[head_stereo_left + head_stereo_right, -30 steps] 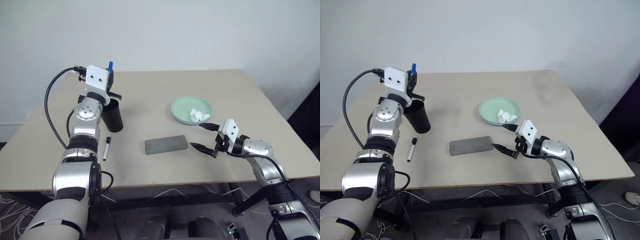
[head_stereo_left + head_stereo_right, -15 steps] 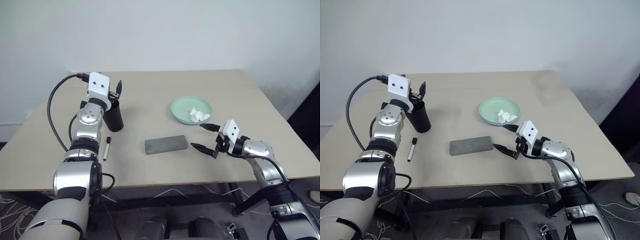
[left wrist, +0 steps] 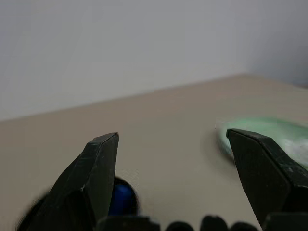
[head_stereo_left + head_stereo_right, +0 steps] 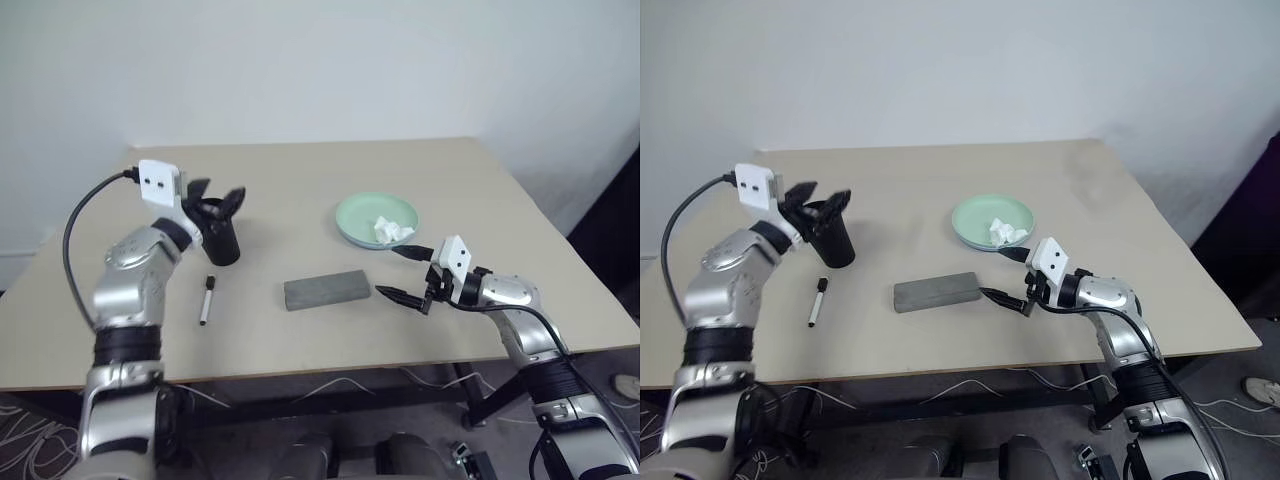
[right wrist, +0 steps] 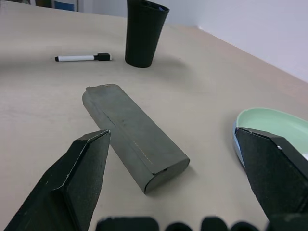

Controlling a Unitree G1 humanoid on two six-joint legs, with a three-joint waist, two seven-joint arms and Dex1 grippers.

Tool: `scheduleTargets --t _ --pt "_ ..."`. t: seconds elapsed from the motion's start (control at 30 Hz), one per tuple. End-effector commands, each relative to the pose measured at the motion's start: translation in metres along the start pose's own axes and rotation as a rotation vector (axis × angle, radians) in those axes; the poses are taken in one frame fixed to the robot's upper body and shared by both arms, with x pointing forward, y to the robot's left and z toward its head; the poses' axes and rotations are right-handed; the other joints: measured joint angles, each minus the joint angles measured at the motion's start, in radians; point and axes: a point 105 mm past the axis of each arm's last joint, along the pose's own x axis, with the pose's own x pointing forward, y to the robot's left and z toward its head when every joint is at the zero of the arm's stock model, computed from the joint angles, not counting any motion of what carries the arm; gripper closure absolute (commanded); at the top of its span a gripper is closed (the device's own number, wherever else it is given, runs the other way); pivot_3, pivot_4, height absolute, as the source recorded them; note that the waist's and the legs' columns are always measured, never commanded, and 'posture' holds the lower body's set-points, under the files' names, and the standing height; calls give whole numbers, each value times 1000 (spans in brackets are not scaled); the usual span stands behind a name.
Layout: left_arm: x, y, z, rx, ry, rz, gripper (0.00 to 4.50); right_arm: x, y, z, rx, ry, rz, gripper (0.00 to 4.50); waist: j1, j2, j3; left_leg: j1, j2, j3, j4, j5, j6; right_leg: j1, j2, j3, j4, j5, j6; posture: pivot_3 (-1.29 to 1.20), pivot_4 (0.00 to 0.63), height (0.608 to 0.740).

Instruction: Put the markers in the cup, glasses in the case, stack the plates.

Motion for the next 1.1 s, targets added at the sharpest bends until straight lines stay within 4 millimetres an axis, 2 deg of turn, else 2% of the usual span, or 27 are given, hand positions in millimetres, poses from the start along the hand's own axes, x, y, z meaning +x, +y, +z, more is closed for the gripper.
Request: scheduleTargets --t 0.03,0.17,0.27,0.4,0.47,0.73,1.1 --pt "-16 -14 11 -10 16 -92 715 3 -5 14 -48 -40 7 0 4 0 0 0 0 0 0 0 0 1 0 0 0 -1 -2 0 0 736" --pt "-37 -12 -18 -8 176 -69 715 5 -5 15 -49 -43 18 0 1 1 0 0 0 0 0 0 0 1 -1 1 0 -1 -2 0 0 736" --pt "-45 7 -39 -36 292 71 715 4 -4 14 -48 -43 25 0 5 1 0 0 0 0 0 0 0 0 0 1 1 -1 -2 0 0 736" --pt "-52 33 -59 -61 400 282 715 4 -2 13 -44 -40 30 0 5 1 0 0 0 0 -1 0 0 0 0 1 1 -1 -2 0 0 736" --pt "-53 38 -64 -60 429 329 715 4 -2 12 -43 -39 31 0 5 1 0 0 0 0 -1 0 0 -1 0 1 1 -1 -2 0 0 736" --pt "-43 50 -97 -97 546 445 715 5 0 12 -38 -42 27 0 13 1 0 0 0 0 -1 0 0 -1 0 1 0 -1 -2 0 0 736" --pt "-15 40 -105 -118 575 393 715 1 2 8 -30 -35 2 0 12 1 0 -1 0 0 -1 0 0 -2 0 1 0 -1 -2 0 0 736"
